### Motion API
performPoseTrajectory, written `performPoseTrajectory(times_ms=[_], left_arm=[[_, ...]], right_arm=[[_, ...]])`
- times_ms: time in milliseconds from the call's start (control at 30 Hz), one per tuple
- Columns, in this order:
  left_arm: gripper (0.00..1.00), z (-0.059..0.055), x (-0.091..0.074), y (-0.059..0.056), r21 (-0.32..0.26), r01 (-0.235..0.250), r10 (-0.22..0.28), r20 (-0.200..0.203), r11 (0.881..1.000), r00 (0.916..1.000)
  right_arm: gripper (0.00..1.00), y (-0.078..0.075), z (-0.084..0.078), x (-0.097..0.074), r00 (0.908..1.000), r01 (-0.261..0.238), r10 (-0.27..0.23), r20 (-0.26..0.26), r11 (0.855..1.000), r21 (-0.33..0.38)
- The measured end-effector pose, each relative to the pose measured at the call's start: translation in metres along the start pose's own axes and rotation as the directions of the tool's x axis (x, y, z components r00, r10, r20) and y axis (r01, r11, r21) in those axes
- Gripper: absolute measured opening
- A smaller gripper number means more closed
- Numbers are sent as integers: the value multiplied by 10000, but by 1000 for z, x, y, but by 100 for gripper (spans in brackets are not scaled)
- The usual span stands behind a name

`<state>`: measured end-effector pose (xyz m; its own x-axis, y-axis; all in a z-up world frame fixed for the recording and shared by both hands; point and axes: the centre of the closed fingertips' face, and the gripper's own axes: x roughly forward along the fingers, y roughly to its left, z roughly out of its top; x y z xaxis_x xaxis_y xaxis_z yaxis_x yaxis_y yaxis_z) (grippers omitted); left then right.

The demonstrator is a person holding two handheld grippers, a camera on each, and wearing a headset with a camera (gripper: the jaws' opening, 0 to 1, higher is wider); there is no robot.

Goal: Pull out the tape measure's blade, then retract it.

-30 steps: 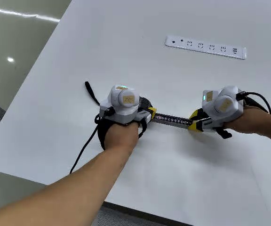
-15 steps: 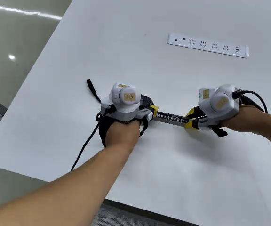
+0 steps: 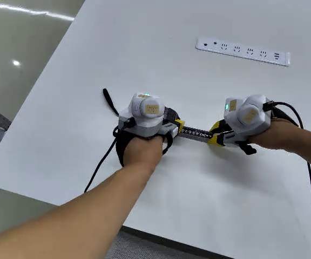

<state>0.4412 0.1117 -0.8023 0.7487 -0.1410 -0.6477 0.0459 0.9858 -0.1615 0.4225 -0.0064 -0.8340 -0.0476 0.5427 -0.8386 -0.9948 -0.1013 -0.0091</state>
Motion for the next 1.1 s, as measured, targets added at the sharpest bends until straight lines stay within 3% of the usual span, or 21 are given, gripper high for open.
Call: performPoseTrajectory(times_ms=[333,1100], left_arm=[[59,0,0,1,26,34,-34,-8,10000,10000],[59,-1,1,2,-48,151,-151,9,9999,9999]], right_arm=[[11,-1,4,5,10000,-92,92,-39,9999,-46],[11,-5,34,23,9996,-211,213,159,9997,-119]])
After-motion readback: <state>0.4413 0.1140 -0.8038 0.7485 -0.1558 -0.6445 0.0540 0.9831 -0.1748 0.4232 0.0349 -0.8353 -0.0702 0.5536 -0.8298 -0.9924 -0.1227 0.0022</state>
